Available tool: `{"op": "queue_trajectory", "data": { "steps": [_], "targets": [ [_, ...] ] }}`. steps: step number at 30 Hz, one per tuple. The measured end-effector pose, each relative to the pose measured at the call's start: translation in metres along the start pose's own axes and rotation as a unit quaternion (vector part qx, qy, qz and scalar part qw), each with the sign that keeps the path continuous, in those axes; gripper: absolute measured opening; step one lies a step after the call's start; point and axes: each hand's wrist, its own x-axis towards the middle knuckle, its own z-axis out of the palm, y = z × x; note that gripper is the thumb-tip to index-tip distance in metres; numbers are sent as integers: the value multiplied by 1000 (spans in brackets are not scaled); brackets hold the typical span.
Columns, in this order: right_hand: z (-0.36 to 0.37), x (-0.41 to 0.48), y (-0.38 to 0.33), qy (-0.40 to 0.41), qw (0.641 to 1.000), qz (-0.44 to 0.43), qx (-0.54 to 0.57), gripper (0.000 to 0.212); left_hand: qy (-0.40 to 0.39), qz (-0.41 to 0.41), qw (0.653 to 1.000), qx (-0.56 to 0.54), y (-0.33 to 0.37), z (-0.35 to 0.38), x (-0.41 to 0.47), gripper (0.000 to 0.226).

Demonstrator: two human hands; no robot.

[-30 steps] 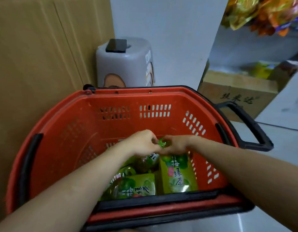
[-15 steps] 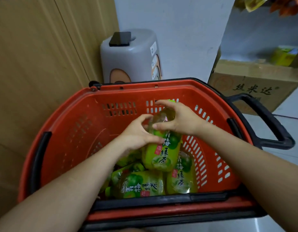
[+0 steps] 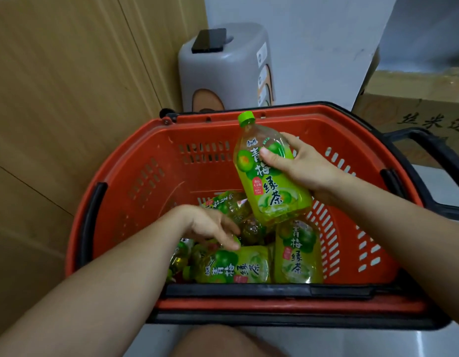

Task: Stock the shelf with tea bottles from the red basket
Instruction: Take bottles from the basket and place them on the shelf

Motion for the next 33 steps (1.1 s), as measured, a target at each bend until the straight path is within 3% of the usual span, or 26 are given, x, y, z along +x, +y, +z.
{"op": "queue_trajectory", "data": {
  "steps": [2, 6, 10, 16, 21, 24, 28, 31, 33],
  "targets": [
    [-1, 1, -2, 2, 1000, 2, 14, 39, -42, -81, 988, 123, -3, 8, 10, 81],
    [-1, 0, 0, 4, 1000, 12, 13, 45, -53, -142, 974, 171, -10, 17, 25, 99],
    [-1, 0, 4, -3, 999, 34, -3, 63, -81, -197, 953, 215, -22, 21, 40, 99],
    [-4, 6, 3, -6, 999, 29, -32, 97, -14, -147, 966, 211, -19, 22, 38, 97],
    [-5, 9, 0, -10, 999, 28, -32, 103, 2, -137, 980, 141, -29, 26, 30, 96],
    [-5, 11, 1, -13, 998, 33, -42, 105, 5, -121, 980, 158, -22, 22, 22, 94],
    [-5, 12, 1, -4, 994, 42, -96, 127, 100, -68, 977, 178, -10, 4, -9, 79],
    [-3, 12, 3, -10, 989, 33, -140, 141, 203, -36, 952, 227, -8, -16, -54, 64],
    [-1, 11, 1, -23, 987, 22, -159, 135, 268, -23, 932, 243, -10, -28, -88, 71]
  ]
}}
